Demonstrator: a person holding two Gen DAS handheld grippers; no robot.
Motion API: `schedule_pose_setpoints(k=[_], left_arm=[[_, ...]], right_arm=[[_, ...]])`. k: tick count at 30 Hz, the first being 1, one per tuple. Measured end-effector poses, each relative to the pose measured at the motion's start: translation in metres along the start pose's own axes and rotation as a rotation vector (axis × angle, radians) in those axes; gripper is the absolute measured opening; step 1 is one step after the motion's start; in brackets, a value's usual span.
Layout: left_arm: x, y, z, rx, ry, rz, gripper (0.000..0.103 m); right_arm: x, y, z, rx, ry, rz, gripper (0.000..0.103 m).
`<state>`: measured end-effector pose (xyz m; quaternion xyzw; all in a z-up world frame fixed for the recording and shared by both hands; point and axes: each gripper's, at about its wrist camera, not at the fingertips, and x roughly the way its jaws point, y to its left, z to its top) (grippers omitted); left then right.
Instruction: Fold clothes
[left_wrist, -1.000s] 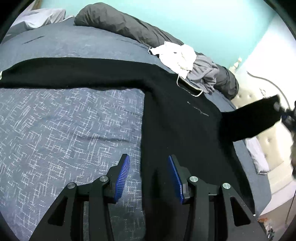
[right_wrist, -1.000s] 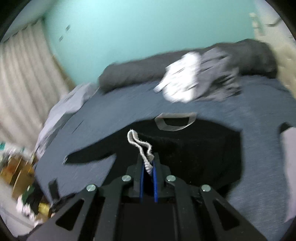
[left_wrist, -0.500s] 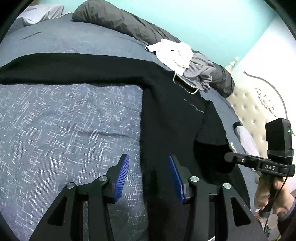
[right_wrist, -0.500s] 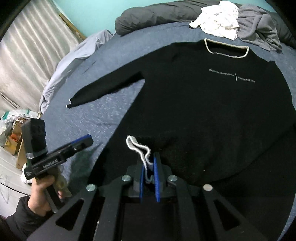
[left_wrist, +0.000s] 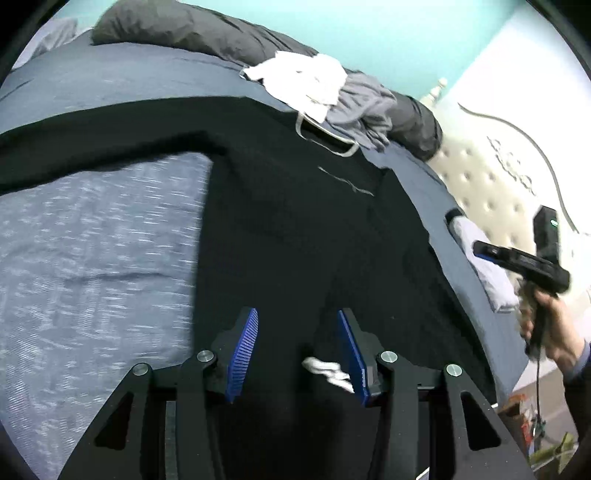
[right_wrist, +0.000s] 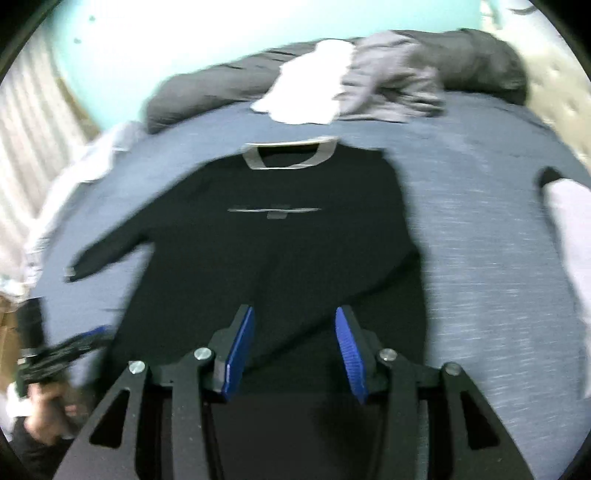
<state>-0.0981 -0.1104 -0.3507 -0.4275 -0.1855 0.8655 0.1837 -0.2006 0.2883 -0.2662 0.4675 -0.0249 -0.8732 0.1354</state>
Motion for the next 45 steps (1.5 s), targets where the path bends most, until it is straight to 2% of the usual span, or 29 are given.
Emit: schedule_pose_setpoints(k=[3, 7, 14, 17, 21, 23, 27, 28, 30, 32, 40, 42, 43, 44, 45], left_arm=[[0.017, -0.013, -0.001, 0.031, 0.038, -0.008, 0.049], [0.038, -0.025, -0.001, 0.059, 0.084, -0.012, 0.049], [0.061, -0.034, 0.001, 0.088, 0.127, 0.0, 0.049], [0.067, -0.031, 0.002, 0.077, 0.136, 0.004, 0.049], [0.072, -0.03, 0.0, 0.085, 0.151, 0.018, 0.049], [0.074, -0.03, 0.001, 0.092, 0.155, 0.024, 0.049], [0.074, -0.029, -0.001, 0.099, 0.158, 0.033, 0.049], [0.075, -0.029, -0.002, 0.1, 0.16, 0.035, 0.049], [0.075, -0.029, -0.002, 0.103, 0.161, 0.037, 0.049], [0.075, -0.029, -0.002, 0.1, 0.16, 0.034, 0.049], [0.061, -0.027, 0.007, 0.048, 0.123, 0.007, 0.049], [0.059, -0.028, 0.01, 0.052, 0.108, 0.015, 0.049], [0.059, -0.028, 0.012, 0.053, 0.102, 0.019, 0.049], [0.059, -0.027, 0.013, 0.053, 0.099, 0.023, 0.049], [0.06, -0.027, 0.014, 0.053, 0.097, 0.025, 0.049]], right_arm=[[0.011, -0.042, 0.004, 0.05, 0.022, -0.087, 0.047], [0.028, -0.075, 0.01, 0.054, 0.047, -0.147, 0.047], [0.074, -0.082, 0.023, -0.045, 0.088, -0.187, 0.047], [0.091, -0.078, 0.025, -0.082, 0.088, -0.173, 0.046], [0.104, -0.082, 0.027, -0.095, 0.077, -0.215, 0.046], [0.111, -0.085, 0.028, -0.1, 0.071, -0.237, 0.035], [0.109, -0.096, 0.029, -0.057, 0.034, -0.232, 0.033], [0.108, -0.098, 0.029, -0.049, 0.023, -0.231, 0.027], [0.102, -0.103, 0.033, -0.03, 0.013, -0.223, 0.025], [0.096, -0.107, 0.038, -0.01, 0.005, -0.213, 0.01], [0.072, -0.123, 0.056, 0.069, -0.027, -0.176, 0.014], [0.069, -0.123, 0.069, 0.086, -0.033, -0.149, 0.019], [0.072, -0.118, 0.078, 0.09, -0.032, -0.13, 0.026], [0.078, -0.113, 0.091, 0.095, -0.022, -0.109, 0.038], [0.086, -0.108, 0.105, 0.099, -0.009, -0.088, 0.042]])
